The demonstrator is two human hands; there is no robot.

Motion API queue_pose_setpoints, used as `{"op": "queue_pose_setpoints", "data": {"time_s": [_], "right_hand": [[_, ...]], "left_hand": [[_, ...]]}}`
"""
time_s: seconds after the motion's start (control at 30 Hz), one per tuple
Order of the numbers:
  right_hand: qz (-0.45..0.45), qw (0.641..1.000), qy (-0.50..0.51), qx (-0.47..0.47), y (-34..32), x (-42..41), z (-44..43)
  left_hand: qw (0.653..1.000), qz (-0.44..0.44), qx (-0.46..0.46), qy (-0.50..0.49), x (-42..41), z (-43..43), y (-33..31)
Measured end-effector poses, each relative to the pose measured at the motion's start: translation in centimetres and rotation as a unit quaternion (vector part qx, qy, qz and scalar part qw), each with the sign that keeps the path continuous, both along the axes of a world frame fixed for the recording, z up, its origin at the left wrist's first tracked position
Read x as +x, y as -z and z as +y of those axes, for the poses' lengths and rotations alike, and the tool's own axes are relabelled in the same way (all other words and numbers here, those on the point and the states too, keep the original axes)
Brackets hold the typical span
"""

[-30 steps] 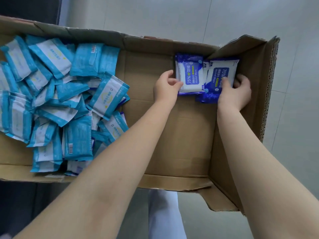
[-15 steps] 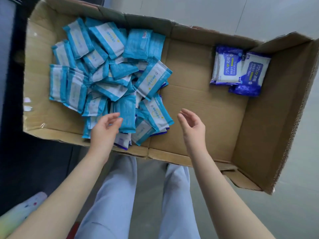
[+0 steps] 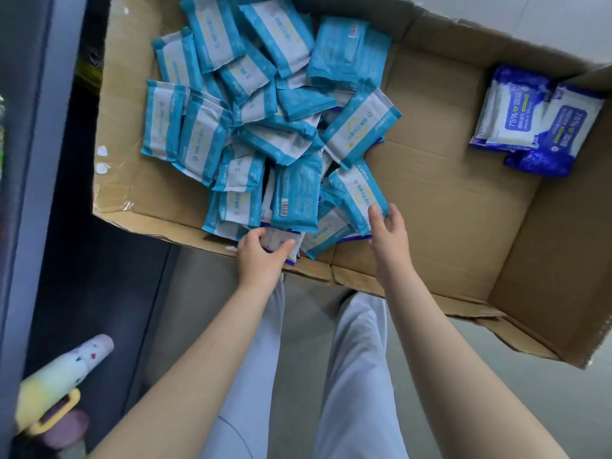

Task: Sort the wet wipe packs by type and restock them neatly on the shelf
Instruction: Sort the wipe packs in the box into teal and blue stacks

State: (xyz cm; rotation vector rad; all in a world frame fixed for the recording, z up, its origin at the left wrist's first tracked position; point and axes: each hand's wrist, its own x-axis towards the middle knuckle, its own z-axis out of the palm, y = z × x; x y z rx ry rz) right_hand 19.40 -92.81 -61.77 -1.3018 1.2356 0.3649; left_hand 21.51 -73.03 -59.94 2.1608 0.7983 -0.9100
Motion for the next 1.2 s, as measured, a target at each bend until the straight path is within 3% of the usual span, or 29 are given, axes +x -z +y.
{"op": "queue_pose_setpoints", "data": {"time_s": [0.27, 0.47, 0.63, 0.77, 1.0, 1.2], "right_hand": [[0.011, 0.998, 0.008, 0.055, 0.2, 0.4, -1.8], [0.059, 0.998, -0.028, 0.004, 1.4, -0.1, -1.9], [0.069, 0.992, -0.023, 0.100, 1.0, -0.8, -1.9], [0.057, 0.991, 0.001, 0.119, 0.6, -1.7, -1.6], [0.043, 0.992, 0.025, 0.118, 0.1, -1.9, -2.3], [0.020, 0.997, 0.049, 0.057, -3.4, -3.7, -5.2]], "left_hand": [[0.998, 0.013, 0.056, -0.014, -0.3, -0.7, 0.8], [0.986, 0.036, -0.086, -0.137, -1.2, -0.8, -0.2], [0.961, 0.047, -0.142, -0.234, -1.9, -0.4, -1.6], [0.941, 0.066, -0.182, -0.278, -2.2, -0.4, -2.3], [0.931, 0.075, -0.198, -0.298, -2.5, -1.2, -3.4], [0.934, 0.098, -0.240, -0.248, -2.5, -1.6, -6.4]]}}
